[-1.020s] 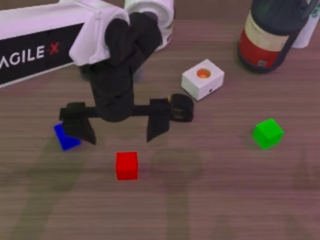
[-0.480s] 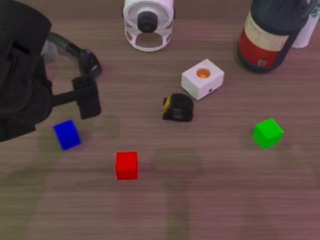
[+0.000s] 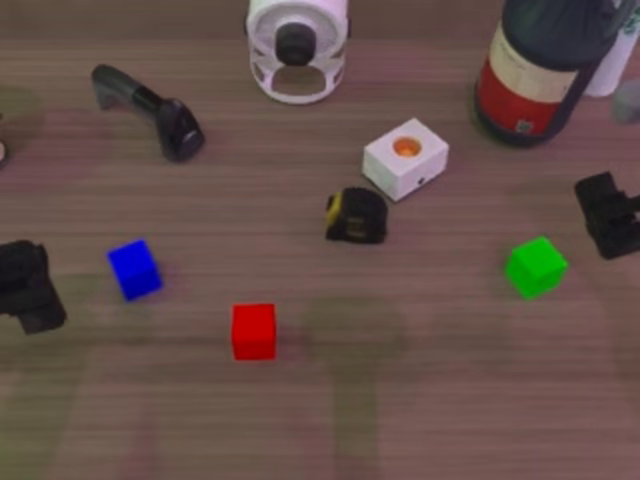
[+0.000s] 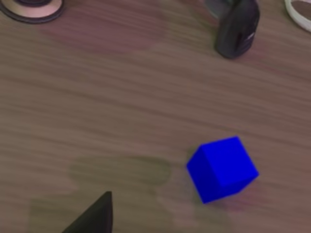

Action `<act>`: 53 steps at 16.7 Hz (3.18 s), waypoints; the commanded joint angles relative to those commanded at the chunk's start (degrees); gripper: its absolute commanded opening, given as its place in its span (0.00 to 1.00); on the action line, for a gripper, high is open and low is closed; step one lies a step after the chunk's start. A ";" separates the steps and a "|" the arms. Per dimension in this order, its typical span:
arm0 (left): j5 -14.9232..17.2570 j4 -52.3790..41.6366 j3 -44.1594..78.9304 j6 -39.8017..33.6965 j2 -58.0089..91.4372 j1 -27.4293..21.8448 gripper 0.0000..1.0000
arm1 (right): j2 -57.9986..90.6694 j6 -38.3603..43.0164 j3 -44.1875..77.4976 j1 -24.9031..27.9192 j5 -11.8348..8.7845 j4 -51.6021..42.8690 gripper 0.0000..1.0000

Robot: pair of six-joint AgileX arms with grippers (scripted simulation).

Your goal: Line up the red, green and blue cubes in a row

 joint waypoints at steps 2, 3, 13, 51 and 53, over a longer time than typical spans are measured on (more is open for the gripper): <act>0.26 5.71 -7.26 4.39 -8.95 2.48 1.00 | 9.92 -0.82 7.89 1.50 0.00 -5.68 1.00; 0.45 8.41 -10.45 6.54 -13.01 3.55 1.00 | 14.34 -1.18 11.58 2.18 -0.02 -8.20 1.00; 1.84 21.90 -23.81 18.15 -32.38 7.50 1.00 | 35.71 -2.85 30.21 5.36 -0.14 -19.44 1.00; 1.84 21.90 -23.81 18.15 -32.38 7.50 1.00 | 41.61 -2.68 20.25 5.45 -0.09 -3.59 0.00; 1.84 21.90 -23.81 18.15 -32.38 7.50 1.00 | 40.72 -2.56 20.65 5.38 -0.21 -4.09 0.00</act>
